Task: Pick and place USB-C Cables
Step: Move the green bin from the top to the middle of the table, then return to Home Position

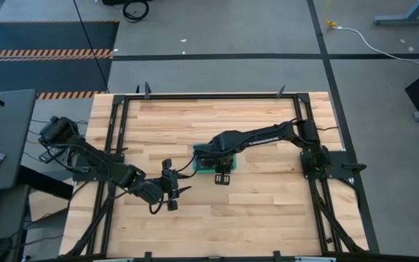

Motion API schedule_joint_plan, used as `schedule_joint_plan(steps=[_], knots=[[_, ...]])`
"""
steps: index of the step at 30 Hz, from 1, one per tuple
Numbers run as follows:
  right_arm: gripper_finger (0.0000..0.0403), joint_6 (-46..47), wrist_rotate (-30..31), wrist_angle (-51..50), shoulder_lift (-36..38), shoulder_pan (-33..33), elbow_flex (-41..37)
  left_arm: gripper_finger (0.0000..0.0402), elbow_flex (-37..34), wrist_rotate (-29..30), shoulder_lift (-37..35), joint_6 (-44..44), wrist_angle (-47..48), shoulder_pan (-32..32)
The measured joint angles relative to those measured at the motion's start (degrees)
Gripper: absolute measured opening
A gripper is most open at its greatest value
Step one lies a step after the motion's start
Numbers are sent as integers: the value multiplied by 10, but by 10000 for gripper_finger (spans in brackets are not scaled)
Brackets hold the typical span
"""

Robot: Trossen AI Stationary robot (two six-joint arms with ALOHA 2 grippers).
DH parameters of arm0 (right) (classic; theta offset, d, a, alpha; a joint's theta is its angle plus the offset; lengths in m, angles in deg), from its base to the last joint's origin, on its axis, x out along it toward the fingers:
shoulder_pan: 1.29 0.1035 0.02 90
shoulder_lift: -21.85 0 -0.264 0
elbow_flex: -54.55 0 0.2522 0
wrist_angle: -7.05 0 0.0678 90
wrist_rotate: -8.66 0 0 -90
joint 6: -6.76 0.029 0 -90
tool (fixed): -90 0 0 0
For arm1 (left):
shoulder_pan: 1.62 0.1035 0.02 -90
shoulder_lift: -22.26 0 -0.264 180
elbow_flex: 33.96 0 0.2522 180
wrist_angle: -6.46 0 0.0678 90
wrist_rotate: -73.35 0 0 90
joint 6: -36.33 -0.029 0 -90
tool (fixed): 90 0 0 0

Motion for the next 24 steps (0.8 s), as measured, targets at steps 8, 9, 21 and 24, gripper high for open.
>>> schedule_joint_plan(steps=[8, 9, 21, 24], knots=[[85, 22, 8, 1, 88, 23, 1, 167, 0, 0, 0, -1, -1, 0], [85, 24, 17, 0, 103, 26, 1, 167, 0, -1, 0, -3, -4, 0], [84, 52, 120, 83, 317, 71, -124, 166, 1, -131, -46, -136, -147, 92], [84, 71, 123, 137, 399, 75, -218, 166, 1, -193, -86, -150, -143, 149]])
